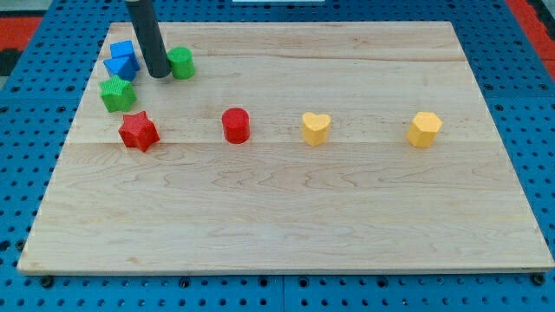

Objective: Push the green circle to the top of blue cube

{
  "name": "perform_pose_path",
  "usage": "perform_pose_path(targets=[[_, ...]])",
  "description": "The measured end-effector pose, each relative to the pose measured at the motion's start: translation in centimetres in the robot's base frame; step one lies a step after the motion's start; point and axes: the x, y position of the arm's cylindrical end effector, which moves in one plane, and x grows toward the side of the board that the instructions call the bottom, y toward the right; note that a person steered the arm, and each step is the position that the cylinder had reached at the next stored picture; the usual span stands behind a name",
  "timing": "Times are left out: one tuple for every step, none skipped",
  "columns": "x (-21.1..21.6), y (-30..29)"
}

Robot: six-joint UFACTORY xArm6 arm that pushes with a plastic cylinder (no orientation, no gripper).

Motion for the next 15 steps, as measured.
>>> perform_pose_path(targets=[[2.2,0.7],[-2.9,1.5],[-6.8,1.7],[-3.7,3.4],[-6.3,5.9],[-11.0,8.8],[-12.8,4.9],[-11.5,1.8],[-10.7,6.5],[-9.6,9.9],[-8.1,8.1],[-8.1,4.1],[-5.1,4.4],[-3.4,2.9],[-6.2,0.6]])
